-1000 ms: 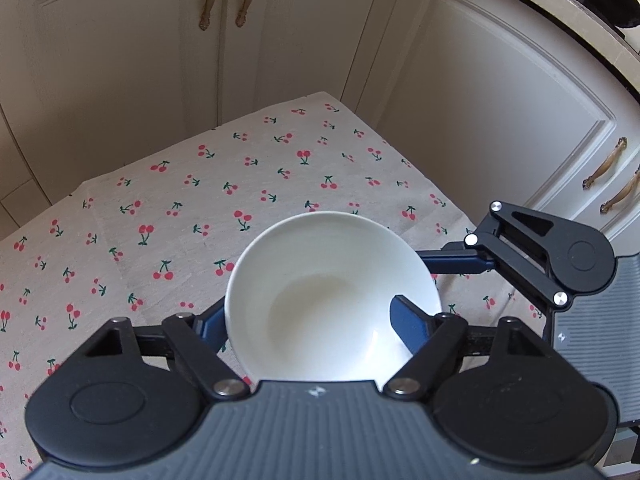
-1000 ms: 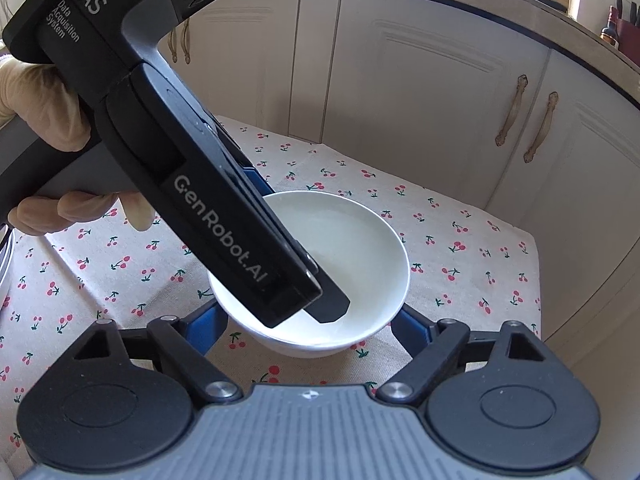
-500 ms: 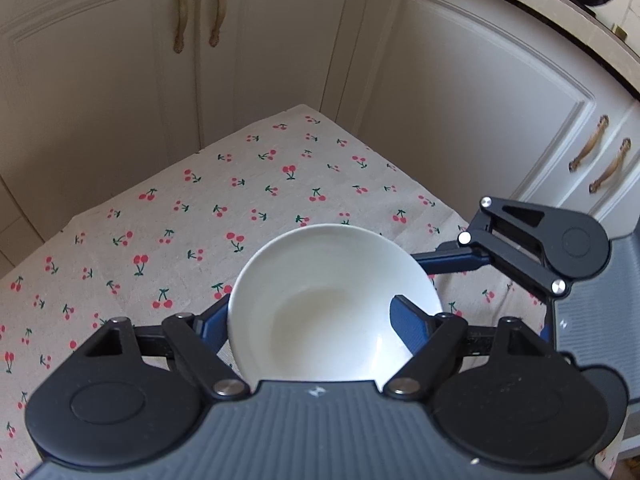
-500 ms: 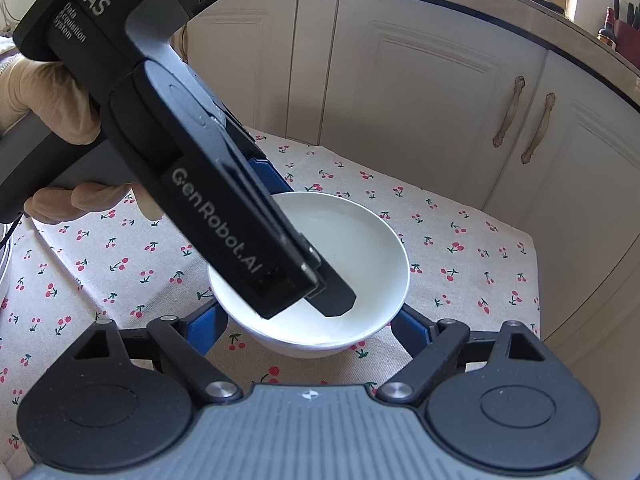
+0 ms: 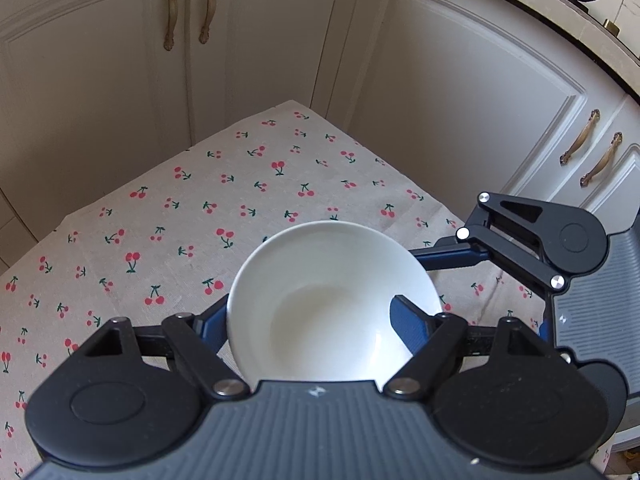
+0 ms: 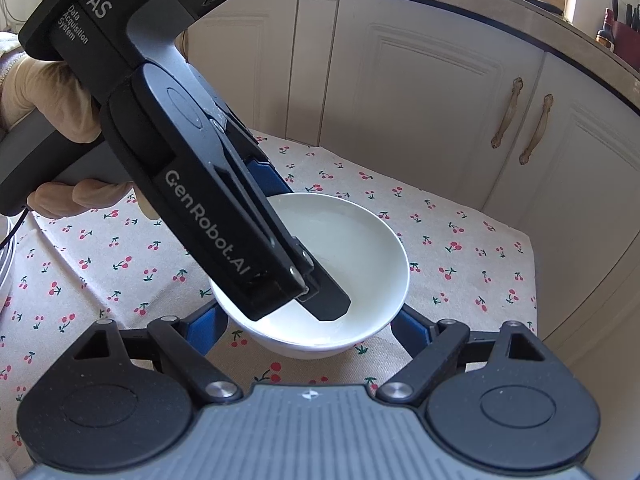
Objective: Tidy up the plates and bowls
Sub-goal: 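Carry the bowl with the left tool and lower it onto the bowl stack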
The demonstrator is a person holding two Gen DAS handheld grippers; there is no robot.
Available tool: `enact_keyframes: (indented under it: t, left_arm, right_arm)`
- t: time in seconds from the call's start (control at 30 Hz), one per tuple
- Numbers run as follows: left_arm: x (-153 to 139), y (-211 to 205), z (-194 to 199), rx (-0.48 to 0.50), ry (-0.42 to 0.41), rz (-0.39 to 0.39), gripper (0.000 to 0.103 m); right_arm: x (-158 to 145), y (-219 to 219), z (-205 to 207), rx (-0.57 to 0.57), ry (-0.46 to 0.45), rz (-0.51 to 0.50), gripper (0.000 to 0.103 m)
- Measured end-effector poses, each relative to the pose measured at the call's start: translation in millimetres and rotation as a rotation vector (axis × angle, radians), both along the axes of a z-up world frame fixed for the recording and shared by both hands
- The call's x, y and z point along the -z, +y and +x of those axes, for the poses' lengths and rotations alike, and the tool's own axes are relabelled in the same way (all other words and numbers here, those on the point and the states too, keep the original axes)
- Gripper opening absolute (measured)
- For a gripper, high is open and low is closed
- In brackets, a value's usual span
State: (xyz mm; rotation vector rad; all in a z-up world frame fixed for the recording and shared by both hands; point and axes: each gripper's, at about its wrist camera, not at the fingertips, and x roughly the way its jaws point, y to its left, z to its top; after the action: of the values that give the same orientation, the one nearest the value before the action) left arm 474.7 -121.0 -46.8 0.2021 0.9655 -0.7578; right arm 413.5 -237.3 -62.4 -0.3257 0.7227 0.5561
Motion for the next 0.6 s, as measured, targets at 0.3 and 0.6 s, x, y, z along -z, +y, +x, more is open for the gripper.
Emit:
enact_keyframes:
  t: [0.3,0.6]
  left_arm:
    - [-23.4,2.8,-25.6,-0.008,0.0,-0.013,0.081]
    - [-54.5,7.2,-73.5,-0.015,-0.015,-0.017,0.081]
  right_arm:
    - [-20.2,0.8,-20.7,-0.003,0.027,-0.004,0.091]
    - [-55.4,2.0,-63.2,-0.026,0.03,0.012,0.091]
